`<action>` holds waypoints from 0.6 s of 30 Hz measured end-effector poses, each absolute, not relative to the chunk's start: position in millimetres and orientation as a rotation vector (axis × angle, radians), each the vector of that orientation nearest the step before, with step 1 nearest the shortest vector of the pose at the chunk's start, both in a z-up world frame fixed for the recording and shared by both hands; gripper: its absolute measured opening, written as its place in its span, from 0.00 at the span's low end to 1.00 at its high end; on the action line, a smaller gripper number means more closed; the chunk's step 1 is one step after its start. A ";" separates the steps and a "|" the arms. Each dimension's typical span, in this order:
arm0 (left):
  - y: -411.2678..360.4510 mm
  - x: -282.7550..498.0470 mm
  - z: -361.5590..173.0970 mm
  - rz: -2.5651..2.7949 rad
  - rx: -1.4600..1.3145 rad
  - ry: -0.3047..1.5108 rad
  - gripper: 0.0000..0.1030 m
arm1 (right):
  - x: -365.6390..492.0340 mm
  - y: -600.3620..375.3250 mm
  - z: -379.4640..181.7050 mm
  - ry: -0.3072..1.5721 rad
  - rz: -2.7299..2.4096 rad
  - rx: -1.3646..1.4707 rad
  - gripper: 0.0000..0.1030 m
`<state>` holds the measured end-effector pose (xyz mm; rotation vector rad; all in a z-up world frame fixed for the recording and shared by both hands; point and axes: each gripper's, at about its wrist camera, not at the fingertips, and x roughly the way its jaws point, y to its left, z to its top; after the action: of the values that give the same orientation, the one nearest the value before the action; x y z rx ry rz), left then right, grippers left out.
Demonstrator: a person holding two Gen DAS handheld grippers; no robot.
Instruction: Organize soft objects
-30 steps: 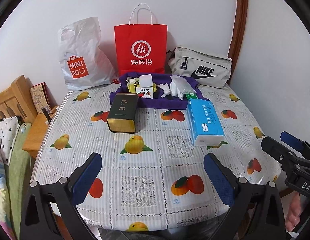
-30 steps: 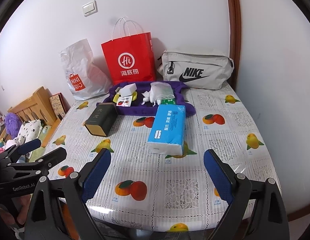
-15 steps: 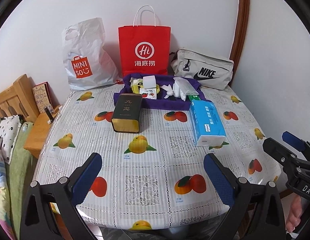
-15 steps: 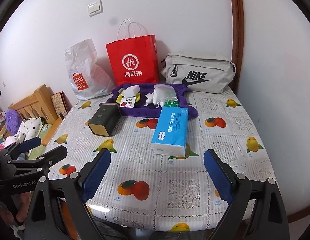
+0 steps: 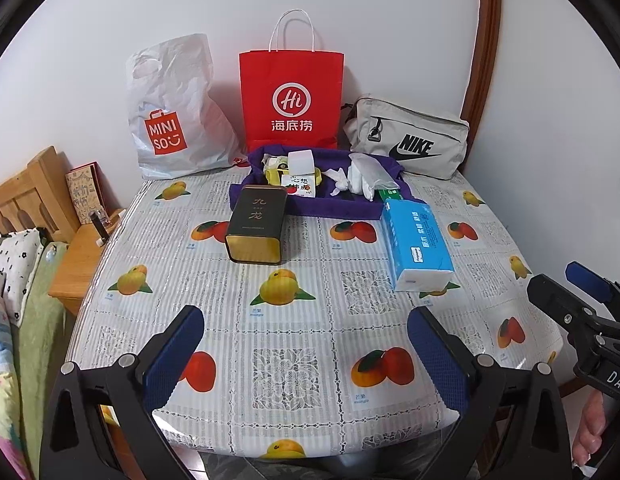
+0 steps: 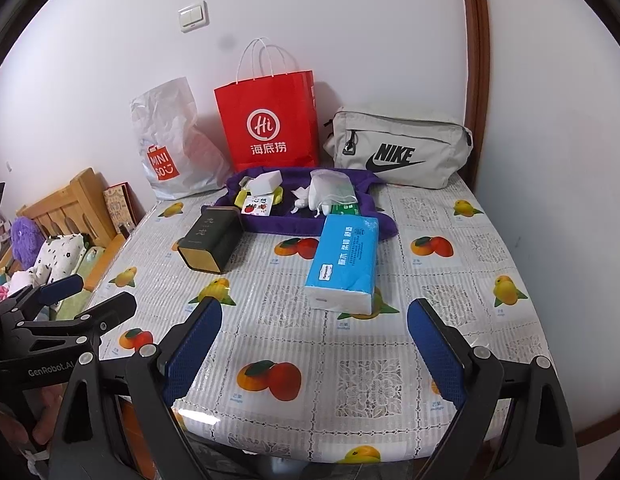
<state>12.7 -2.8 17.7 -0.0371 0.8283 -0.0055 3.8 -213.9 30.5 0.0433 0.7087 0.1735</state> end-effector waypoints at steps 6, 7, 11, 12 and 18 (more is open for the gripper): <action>-3.1 11.8 17.8 -0.003 -0.037 0.828 1.00 | 3.4 -213.9 30.7 0.707 0.174 0.042 0.90; -3.4 12.5 17.8 -0.005 -0.038 0.829 1.00 | 3.0 -214.1 30.7 0.707 0.176 0.042 0.90; -3.2 12.1 18.1 -0.003 -0.039 0.827 1.00 | 2.5 -212.2 30.7 0.706 0.174 0.038 0.90; -3.1 12.0 18.0 -0.004 -0.039 0.827 1.00 | 2.6 -211.8 30.5 0.706 0.173 0.041 0.90; -2.9 11.8 18.2 -0.001 -0.039 0.828 1.00 | 2.2 -211.8 30.6 0.706 0.174 0.039 0.90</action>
<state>11.8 -2.9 18.2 -0.0388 0.8279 -0.0014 2.2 -211.8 30.6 0.0387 0.7064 0.1735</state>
